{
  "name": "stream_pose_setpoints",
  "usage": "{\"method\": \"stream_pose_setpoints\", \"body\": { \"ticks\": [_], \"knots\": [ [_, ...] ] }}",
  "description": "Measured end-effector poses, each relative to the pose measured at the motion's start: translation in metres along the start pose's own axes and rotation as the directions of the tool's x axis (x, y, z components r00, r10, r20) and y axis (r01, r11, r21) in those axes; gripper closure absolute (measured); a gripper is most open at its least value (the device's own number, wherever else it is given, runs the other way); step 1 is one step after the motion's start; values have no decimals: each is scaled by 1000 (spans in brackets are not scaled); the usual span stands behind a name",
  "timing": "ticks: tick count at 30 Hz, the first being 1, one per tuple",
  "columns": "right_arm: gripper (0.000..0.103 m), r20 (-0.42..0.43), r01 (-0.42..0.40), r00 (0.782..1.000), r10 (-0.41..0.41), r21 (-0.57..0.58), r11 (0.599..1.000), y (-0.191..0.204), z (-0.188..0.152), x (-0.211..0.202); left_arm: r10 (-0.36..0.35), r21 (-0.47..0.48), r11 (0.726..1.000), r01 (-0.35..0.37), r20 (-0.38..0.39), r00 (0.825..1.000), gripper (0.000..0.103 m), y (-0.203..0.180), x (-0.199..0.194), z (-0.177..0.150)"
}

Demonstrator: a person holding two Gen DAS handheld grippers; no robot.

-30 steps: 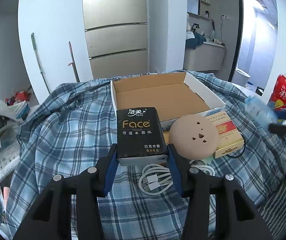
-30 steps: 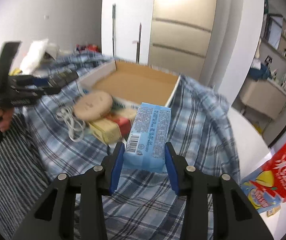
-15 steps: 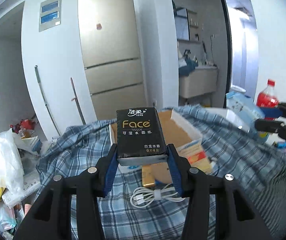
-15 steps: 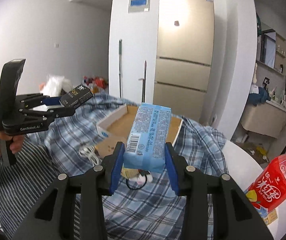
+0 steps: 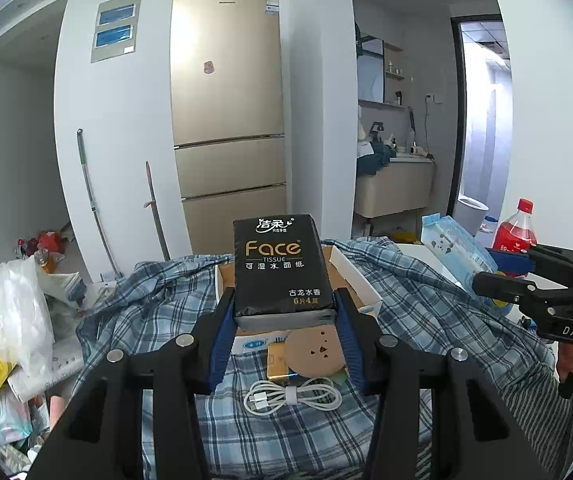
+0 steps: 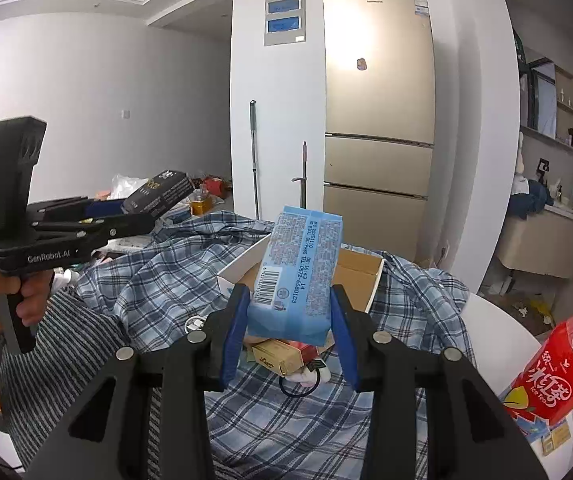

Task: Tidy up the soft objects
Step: 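Lift both items and lower them into the white box, opening both grippers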

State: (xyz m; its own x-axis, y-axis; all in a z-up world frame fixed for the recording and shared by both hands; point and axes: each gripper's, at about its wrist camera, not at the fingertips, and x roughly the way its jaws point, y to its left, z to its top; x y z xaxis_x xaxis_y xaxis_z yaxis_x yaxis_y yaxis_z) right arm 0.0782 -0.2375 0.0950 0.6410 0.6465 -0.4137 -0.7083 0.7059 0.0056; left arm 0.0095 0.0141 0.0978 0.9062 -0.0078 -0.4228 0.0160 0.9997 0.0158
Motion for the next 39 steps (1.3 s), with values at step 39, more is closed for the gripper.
{"method": "stream_pose_setpoints", "body": {
  "ticks": [39],
  "knots": [
    [64,2,142,989,-145,188,972,-73,90,179,-23,-50,999,19,-75,997,53,62,201,98]
  ]
}}
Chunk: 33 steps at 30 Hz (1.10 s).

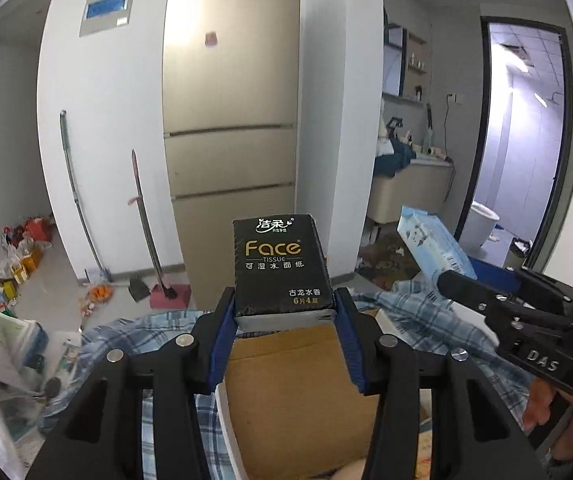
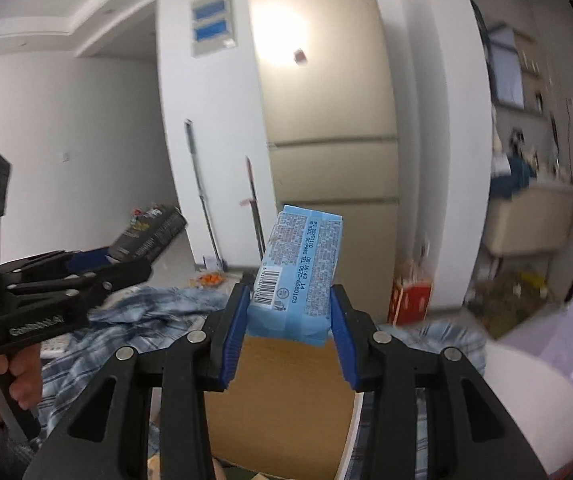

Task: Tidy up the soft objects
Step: 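Lift both items and lower them into the white box, opening both grippers, then withdraw both tools from the box back toward the remaining items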

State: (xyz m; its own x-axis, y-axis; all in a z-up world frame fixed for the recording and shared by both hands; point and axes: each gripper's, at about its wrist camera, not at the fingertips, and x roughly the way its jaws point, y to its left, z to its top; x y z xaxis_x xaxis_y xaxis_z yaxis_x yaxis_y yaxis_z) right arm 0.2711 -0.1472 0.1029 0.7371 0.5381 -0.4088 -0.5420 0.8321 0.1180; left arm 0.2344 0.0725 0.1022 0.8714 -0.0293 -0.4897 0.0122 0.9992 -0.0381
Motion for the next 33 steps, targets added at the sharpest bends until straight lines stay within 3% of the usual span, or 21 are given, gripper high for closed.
{"method": "stream_pose_setpoints", "body": {
  "ticks": [4,9,15,19,23,24,26,27,28,29,30,33],
  "knots": [
    [64,-104,36,994,-34,21,999,-12,-13,32,0,-13,1000,-1,-82,997,53,9,37,-17],
    [64,-165,56,985,-52,20,998,-21,-31,47,-21,-30,999,16,-168,986,53,13,74,-38],
    [64,-255,58,965,-56,-1,998,-22,-60,69,37,22,999,-32,-263,964,53,7,101,-61],
    [63,-323,83,941,-97,-58,995,-19,-73,81,31,28,999,-23,-340,940,53,9,116,-76],
    [63,-342,80,935,-96,-60,995,-17,-77,84,34,35,999,-22,-366,930,53,10,120,-83],
    [60,-343,76,935,-92,-62,995,-16,-77,84,32,33,999,-22,-363,931,53,10,119,-84],
    [35,-339,80,935,-101,-74,994,-11,-79,83,29,28,999,-21,-355,934,52,11,118,-82],
    [21,-329,85,938,-108,-86,993,-10,-78,82,26,24,1000,-18,-354,935,38,11,117,-82],
    [16,-313,86,943,-113,-101,991,-8,-79,81,18,20,1000,-12,-354,935,24,11,117,-81],
    [14,-300,88,946,-119,-115,989,-6,-79,80,7,19,1000,-1,-347,938,0,11,116,-79],
    [11,-290,87,950,-120,-125,988,-4,-78,80,-6,28,999,16,-317,948,0,8,111,-77],
    [5,-241,88,963,-117,-126,988,-1,-75,74,1,64,998,20,-298,955,0,3,104,-70]
  ]
}}
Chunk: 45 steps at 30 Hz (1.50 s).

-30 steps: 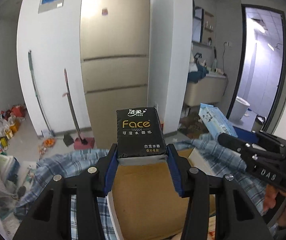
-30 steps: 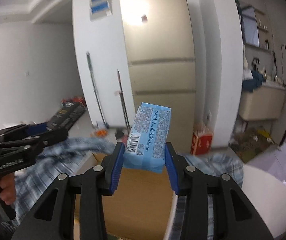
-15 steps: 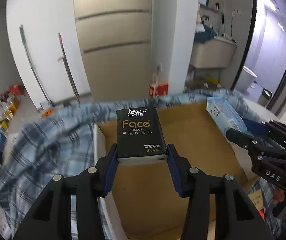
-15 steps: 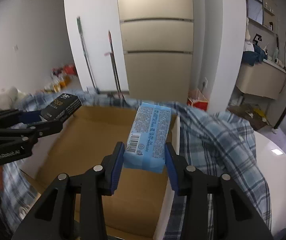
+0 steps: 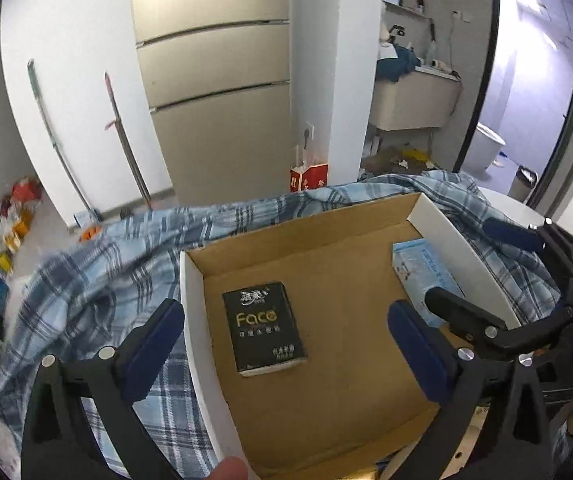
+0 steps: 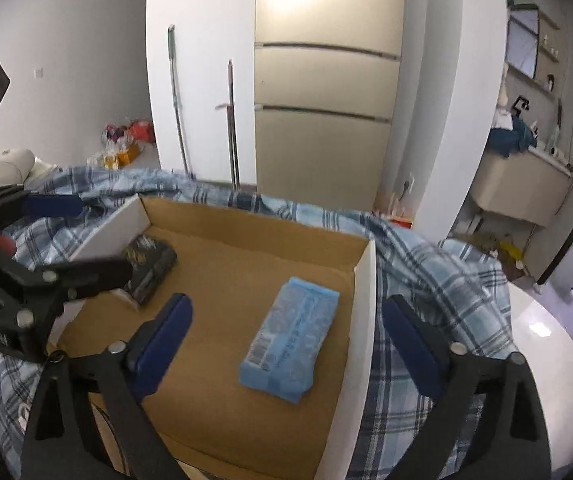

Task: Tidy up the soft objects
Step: 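Withdraw both tools from the box back toward the remaining items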

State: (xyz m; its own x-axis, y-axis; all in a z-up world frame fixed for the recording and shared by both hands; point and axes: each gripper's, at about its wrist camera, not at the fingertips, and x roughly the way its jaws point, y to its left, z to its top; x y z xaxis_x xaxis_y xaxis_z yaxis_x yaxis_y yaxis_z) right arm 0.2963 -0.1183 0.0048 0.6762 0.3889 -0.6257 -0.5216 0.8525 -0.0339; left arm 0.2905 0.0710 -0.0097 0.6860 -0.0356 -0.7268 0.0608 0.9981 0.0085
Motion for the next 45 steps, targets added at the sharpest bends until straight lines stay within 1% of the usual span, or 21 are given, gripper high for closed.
{"method": "stream_pose_setpoints", "body": {
  "ticks": [3,8,11,12,14,17,19,20,23,24,25,26,27,28,30,32,35,37,38,42,45],
  "knots": [
    [1,61,-3,998,3,-10,1000,3,2,-8,-19,6,1000,18,33,999,0,1,-10,1],
    [0,159,0,987,0,1,1000,6,12,-25,-68,-16,997,69,89,994,0,10,-28,7],
    [0,219,-12,976,12,-1,1000,4,13,-39,-42,-21,999,45,127,991,0,11,-44,9],
    [0,226,-3,974,1,6,1000,3,15,-43,-34,-22,999,38,149,988,0,11,-53,11],
    [0,224,-25,975,13,53,998,-3,22,-55,-63,3,998,64,180,982,0,12,-67,11],
    [0,181,-41,984,6,192,981,-8,28,-87,-110,2,994,113,229,967,0,21,-84,10],
    [0,163,-33,987,-1,207,978,3,17,-121,-146,2,989,150,248,958,0,26,-92,8],
    [0,195,-40,981,2,189,981,12,6,-143,-141,3,990,144,252,958,0,26,-95,8],
    [0,319,-2,946,-54,173,985,31,-31,-186,-112,54,993,102,268,957,0,15,-102,7],
    [0,365,12,928,-77,177,984,32,-42,-191,-89,69,995,72,285,954,0,11,-106,6],
    [0,442,10,892,-89,178,984,32,-52,-193,-68,81,996,45,305,950,0,6,-110,6],
    [0,520,24,844,-129,204,979,30,-62,-192,-60,86,996,33,325,944,0,3,-114,4],
    [0,478,63,861,-173,238,969,28,-57,-184,-71,105,994,36,348,935,0,-1,-119,3],
    [0,444,68,881,-161,219,973,28,-50,-177,-83,133,990,38,358,930,0,-5,-123,2],
    [0,465,44,874,-138,209,977,32,-54,-173,-76,143,989,24,377,923,0,-10,-129,2],
    [0,448,25,886,-116,203,979,35,-56,-168,-78,155,988,18,386,919,0,-13,-133,1],
    [0,407,93,898,-170,202,975,36,-56,-161,-61,151,989,1,393,917,0,-14,-134,-1],
    [0,390,75,907,-155,215,974,30,-55,-158,-49,138,990,-5,388,920,0,-12,-132,-3],
    [0,372,99,911,-178,223,970,31,-57,-158,-40,123,992,-9,384,922,0,-11,-130,-3],
    [0,364,159,904,-222,194,968,37,-61,-167,-86,66,996,67,354,931,0,-11,-137,3],
    [0,380,171,897,-227,175,970,40,-61,-176,-97,79,994,72,388,917,0,-19,-157,6]
  ]
}}
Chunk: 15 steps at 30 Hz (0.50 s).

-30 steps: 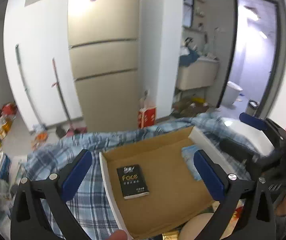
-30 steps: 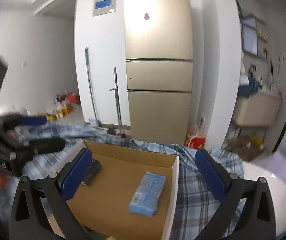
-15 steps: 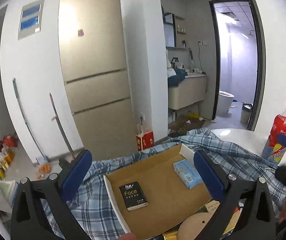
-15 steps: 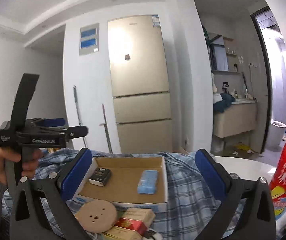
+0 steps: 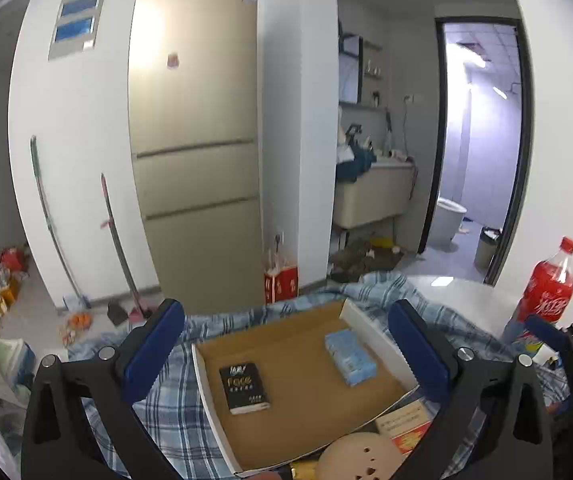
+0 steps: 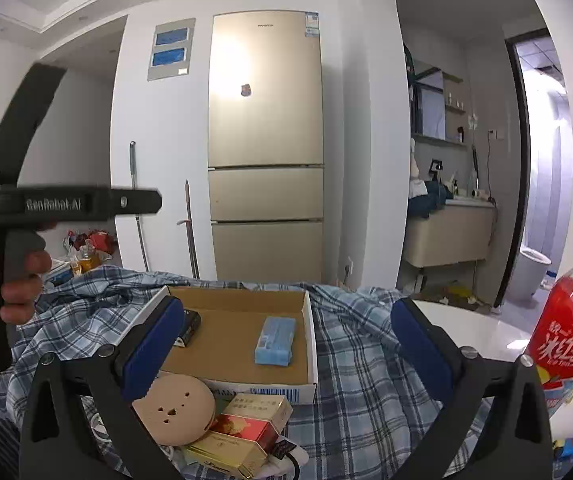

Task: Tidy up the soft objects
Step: 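Withdraw both tools from the box back toward the remaining items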

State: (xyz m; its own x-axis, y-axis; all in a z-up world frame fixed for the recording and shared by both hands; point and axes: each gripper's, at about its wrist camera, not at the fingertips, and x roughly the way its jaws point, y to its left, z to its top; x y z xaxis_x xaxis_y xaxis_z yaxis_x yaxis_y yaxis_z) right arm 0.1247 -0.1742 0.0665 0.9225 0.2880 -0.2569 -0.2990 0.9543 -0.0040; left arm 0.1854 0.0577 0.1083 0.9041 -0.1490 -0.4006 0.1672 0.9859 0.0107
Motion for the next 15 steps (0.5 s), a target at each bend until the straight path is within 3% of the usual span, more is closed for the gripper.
{"method": "stream_pose_setpoints", "body": {
  "ticks": [7,11,15],
  "knots": [
    [0,-42,-2,999,4,42,999,-10,6,-7,29,43,998,-34,110,993,0,-16,-53,22],
    [0,0,-36,999,36,50,998,-12,13,-19,75,75,993,-86,145,987,0,-29,-73,30],
    [0,-23,-102,994,104,68,993,-17,25,-27,133,6,991,-135,114,985,0,-34,-102,39]
  ]
}}
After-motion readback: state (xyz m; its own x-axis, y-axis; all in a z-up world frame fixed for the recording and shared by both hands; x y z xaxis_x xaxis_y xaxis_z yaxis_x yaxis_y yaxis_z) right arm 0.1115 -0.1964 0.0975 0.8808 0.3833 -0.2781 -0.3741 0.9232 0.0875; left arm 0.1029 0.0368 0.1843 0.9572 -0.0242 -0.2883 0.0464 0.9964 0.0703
